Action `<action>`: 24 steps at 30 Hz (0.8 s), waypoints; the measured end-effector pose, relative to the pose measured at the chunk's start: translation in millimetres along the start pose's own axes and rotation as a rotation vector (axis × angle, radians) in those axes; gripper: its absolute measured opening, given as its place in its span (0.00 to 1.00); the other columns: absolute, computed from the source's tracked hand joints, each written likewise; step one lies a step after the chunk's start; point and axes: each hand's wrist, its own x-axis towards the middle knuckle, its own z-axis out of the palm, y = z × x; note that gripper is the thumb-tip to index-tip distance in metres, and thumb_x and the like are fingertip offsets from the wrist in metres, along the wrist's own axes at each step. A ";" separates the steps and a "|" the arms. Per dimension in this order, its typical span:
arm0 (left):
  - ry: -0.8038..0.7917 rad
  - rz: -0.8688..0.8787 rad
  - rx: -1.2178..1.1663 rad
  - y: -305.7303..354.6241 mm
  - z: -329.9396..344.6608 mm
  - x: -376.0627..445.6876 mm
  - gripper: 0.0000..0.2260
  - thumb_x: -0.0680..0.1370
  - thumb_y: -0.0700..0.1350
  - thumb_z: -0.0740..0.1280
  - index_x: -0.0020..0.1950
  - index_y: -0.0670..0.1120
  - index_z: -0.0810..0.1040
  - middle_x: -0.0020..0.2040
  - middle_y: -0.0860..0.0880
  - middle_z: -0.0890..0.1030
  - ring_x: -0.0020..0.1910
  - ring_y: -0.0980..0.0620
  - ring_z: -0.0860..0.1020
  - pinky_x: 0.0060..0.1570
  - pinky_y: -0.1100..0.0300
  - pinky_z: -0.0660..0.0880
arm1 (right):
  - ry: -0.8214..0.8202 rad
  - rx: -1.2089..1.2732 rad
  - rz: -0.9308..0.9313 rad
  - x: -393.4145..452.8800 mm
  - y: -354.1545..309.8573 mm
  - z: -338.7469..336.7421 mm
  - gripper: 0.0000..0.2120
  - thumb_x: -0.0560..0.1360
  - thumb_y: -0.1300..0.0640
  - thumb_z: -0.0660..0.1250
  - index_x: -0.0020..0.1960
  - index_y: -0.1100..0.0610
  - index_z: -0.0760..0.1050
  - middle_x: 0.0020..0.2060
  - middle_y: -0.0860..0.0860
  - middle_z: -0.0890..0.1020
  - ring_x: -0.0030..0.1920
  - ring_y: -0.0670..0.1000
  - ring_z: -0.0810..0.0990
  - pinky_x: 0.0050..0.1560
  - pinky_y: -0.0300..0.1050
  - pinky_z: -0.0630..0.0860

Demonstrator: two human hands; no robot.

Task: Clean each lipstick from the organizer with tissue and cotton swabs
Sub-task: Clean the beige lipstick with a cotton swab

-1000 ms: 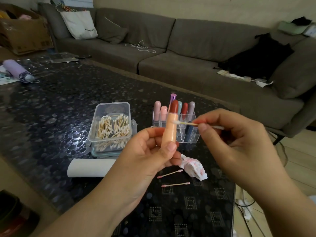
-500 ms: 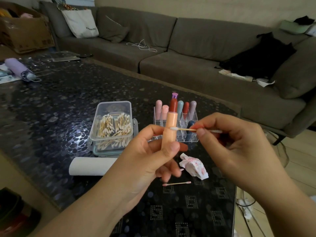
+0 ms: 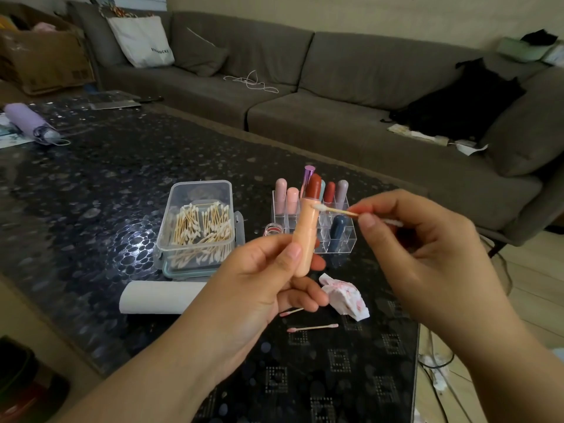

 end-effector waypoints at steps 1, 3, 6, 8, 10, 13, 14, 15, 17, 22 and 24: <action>0.003 0.001 0.004 0.0 -0.1 0.0 0.15 0.71 0.45 0.63 0.54 0.39 0.77 0.39 0.47 0.83 0.30 0.51 0.79 0.29 0.65 0.75 | -0.016 0.005 0.002 -0.4 0.1 0.0 0.06 0.77 0.57 0.65 0.44 0.48 0.78 0.32 0.49 0.78 0.30 0.48 0.75 0.27 0.32 0.70; 0.005 0.004 0.015 0.2 -0.4 0.2 0.15 0.71 0.45 0.63 0.53 0.39 0.77 0.40 0.47 0.83 0.30 0.51 0.79 0.29 0.65 0.75 | -0.039 0.013 0.008 -0.9 0.2 0.0 0.06 0.75 0.57 0.65 0.42 0.48 0.78 0.31 0.49 0.77 0.28 0.49 0.73 0.26 0.29 0.67; -0.004 0.012 0.040 0.4 -0.1 -0.4 0.14 0.70 0.45 0.64 0.52 0.39 0.76 0.42 0.46 0.84 0.29 0.51 0.79 0.27 0.64 0.74 | -0.013 0.012 -0.010 -0.2 -0.1 -0.5 0.05 0.74 0.56 0.64 0.43 0.48 0.78 0.32 0.48 0.77 0.29 0.47 0.73 0.27 0.28 0.66; -0.003 0.014 0.059 0.2 0.1 -1.1 0.14 0.70 0.45 0.65 0.52 0.39 0.75 0.42 0.45 0.84 0.28 0.51 0.79 0.26 0.64 0.73 | -0.006 0.026 -0.011 0.1 -0.9 -0.4 0.06 0.74 0.55 0.64 0.45 0.48 0.78 0.33 0.47 0.78 0.30 0.48 0.74 0.27 0.29 0.67; 0.003 0.013 0.071 -0.4 0.2 -1.6 0.15 0.69 0.45 0.65 0.52 0.39 0.75 0.40 0.45 0.84 0.27 0.51 0.78 0.26 0.64 0.72 | -0.028 0.027 -0.015 -0.1 -1.8 0.5 0.06 0.74 0.55 0.64 0.45 0.47 0.78 0.33 0.47 0.78 0.30 0.48 0.75 0.28 0.28 0.67; 0.007 0.014 0.098 -1.0 0.3 -1.2 0.15 0.69 0.45 0.66 0.52 0.38 0.75 0.38 0.48 0.83 0.26 0.53 0.76 0.25 0.65 0.71 | -0.056 0.030 -0.020 -0.6 -2.1 2.2 0.06 0.73 0.56 0.64 0.43 0.47 0.78 0.31 0.49 0.78 0.29 0.48 0.74 0.27 0.28 0.67; 0.010 0.018 0.101 -1.1 0.2 -0.9 0.15 0.69 0.45 0.66 0.52 0.39 0.76 0.37 0.48 0.83 0.26 0.54 0.75 0.26 0.65 0.71 | -0.042 0.025 -0.023 -0.3 -1.8 2.5 0.06 0.73 0.56 0.64 0.43 0.48 0.78 0.31 0.49 0.78 0.29 0.48 0.74 0.27 0.28 0.67; 0.014 0.023 0.104 -1.2 0.0 -0.6 0.15 0.69 0.45 0.66 0.52 0.39 0.76 0.37 0.48 0.83 0.26 0.54 0.75 0.26 0.65 0.71 | -0.020 0.020 -0.025 0.0 -1.6 2.2 0.06 0.74 0.56 0.64 0.43 0.48 0.78 0.32 0.48 0.78 0.29 0.48 0.74 0.27 0.28 0.66; 0.020 0.035 0.120 -1.4 0.1 -0.1 0.14 0.69 0.45 0.66 0.52 0.40 0.78 0.37 0.49 0.82 0.26 0.55 0.75 0.27 0.66 0.71 | 0.001 0.016 -0.023 0.4 -1.4 1.6 0.06 0.74 0.56 0.64 0.44 0.47 0.78 0.32 0.48 0.78 0.30 0.49 0.74 0.27 0.29 0.67; 0.026 0.035 0.142 -2.7 -0.4 0.5 0.13 0.69 0.44 0.68 0.49 0.40 0.80 0.37 0.49 0.82 0.27 0.55 0.76 0.28 0.66 0.72 | -0.038 -0.001 -0.038 -0.3 -1.0 2.7 0.05 0.73 0.56 0.65 0.42 0.48 0.79 0.29 0.49 0.77 0.28 0.48 0.74 0.27 0.29 0.67; 0.018 0.040 0.138 -2.3 -0.3 0.2 0.13 0.68 0.44 0.68 0.50 0.40 0.79 0.38 0.48 0.83 0.28 0.54 0.77 0.29 0.66 0.72 | -0.008 -0.005 -0.043 0.3 -1.2 2.9 0.05 0.73 0.57 0.65 0.43 0.49 0.79 0.29 0.49 0.77 0.29 0.48 0.74 0.27 0.29 0.67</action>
